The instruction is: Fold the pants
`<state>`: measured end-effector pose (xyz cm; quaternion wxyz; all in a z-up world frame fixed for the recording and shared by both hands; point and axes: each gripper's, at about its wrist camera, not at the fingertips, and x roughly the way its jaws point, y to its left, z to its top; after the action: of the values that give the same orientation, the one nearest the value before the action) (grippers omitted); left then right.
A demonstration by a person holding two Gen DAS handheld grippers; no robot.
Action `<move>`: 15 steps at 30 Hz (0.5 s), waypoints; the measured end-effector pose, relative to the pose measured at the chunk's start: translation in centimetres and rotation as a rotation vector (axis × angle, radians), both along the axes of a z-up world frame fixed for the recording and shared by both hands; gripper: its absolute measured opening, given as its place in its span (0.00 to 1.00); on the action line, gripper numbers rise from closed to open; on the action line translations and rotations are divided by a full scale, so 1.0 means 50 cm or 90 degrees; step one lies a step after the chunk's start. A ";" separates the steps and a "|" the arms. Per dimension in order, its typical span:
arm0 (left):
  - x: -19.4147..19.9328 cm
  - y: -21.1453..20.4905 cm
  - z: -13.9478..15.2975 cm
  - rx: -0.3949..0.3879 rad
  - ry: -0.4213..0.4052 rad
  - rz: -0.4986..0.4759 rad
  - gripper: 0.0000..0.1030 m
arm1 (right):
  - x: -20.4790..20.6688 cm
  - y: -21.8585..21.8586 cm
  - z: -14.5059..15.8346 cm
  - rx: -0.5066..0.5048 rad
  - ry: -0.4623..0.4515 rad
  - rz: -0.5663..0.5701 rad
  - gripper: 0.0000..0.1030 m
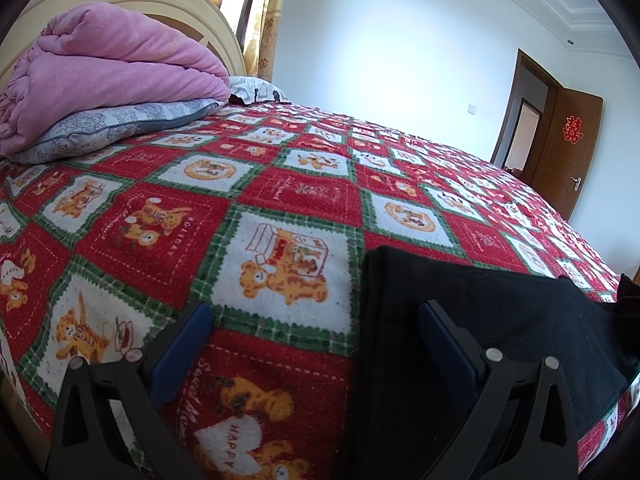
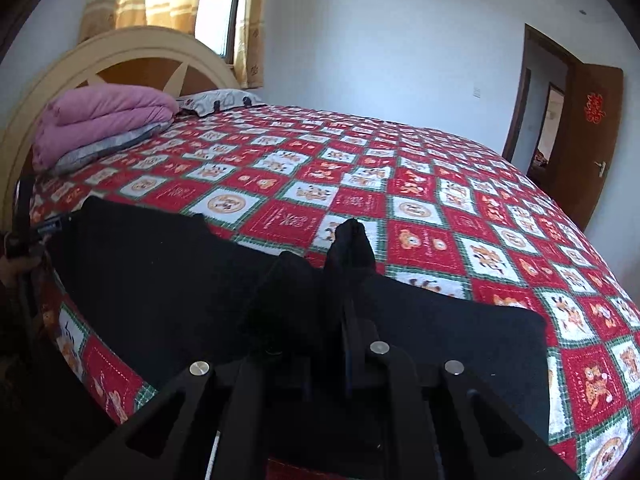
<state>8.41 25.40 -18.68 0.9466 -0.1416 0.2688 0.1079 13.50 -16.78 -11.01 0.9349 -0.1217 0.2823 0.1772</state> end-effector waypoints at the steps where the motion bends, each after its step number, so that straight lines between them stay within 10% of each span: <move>1: 0.000 0.000 0.000 0.000 0.000 0.000 1.00 | 0.000 0.010 -0.004 -0.003 0.001 0.006 0.11; 15: 0.000 0.000 -0.001 -0.001 -0.001 0.000 1.00 | 0.012 0.081 -0.089 -0.097 0.052 0.038 0.11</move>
<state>8.42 25.41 -18.74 0.9468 -0.1422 0.2679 0.1077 14.10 -12.70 -15.45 0.9050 -0.1933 0.3290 0.1880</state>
